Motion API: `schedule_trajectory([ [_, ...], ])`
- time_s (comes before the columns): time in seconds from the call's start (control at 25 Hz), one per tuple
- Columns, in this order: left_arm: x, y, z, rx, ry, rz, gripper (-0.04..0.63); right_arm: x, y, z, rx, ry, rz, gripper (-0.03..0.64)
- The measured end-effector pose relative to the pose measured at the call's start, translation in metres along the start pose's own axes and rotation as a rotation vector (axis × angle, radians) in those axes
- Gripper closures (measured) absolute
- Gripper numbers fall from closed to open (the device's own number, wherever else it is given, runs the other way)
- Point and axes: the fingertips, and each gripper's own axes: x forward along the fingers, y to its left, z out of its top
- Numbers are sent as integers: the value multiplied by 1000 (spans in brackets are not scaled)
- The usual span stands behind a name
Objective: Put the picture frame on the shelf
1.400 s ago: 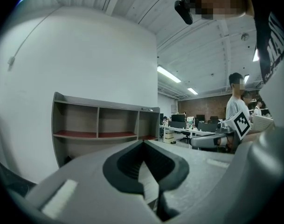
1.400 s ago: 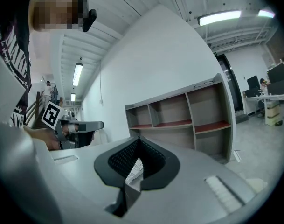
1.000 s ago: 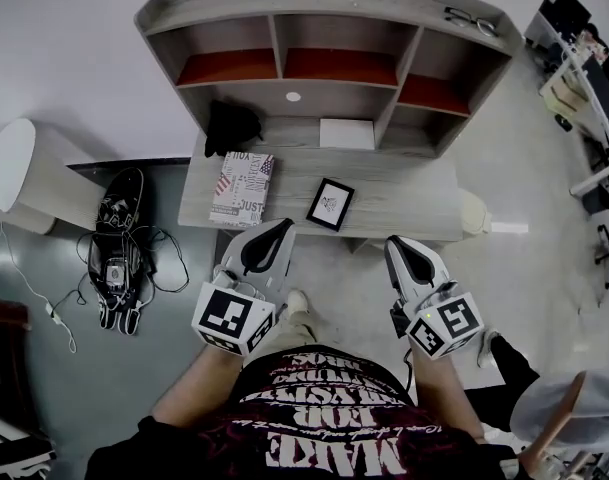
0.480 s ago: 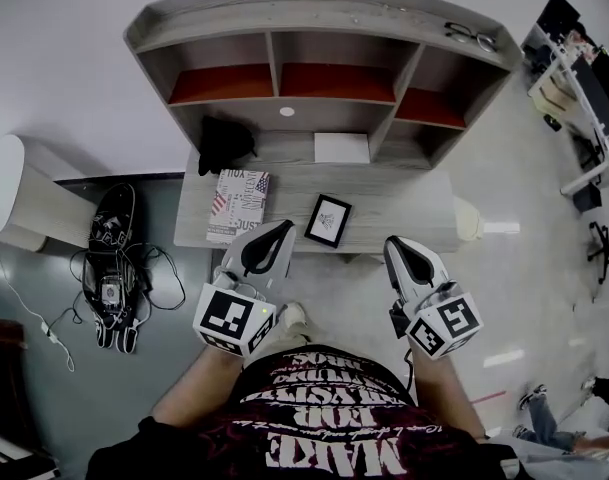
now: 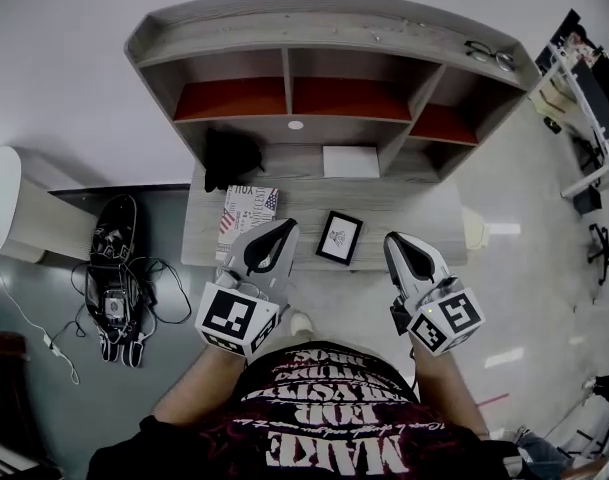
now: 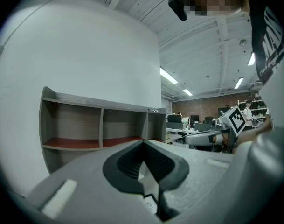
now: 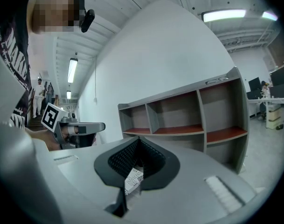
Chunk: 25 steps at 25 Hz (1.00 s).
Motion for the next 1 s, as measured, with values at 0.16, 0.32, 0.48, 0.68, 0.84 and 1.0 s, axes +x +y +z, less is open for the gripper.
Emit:
schedule_trajectory([
  [0.16,6,20,2,-8,-4,-9,595,19,2,7,-5,2,-8,591],
  [0.32,14,27,-2,-13,1,-27,595,28,3,6,-8,5,-10,591],
  [0.48,23,23,-17,-38,37,-55,595,26,-4,-6,14,30,-30,591],
  [0.68,38,26,-30,-59,70,-69,595,30,-24,-18,45,54,-48,591],
  [0.84,52,35,-43,-69,105,-45,595,45,-38,-26,63,78,-30,591],
  [1.0,66,43,-43,-64,118,-23,595,62,-49,-29,73,95,7,591],
])
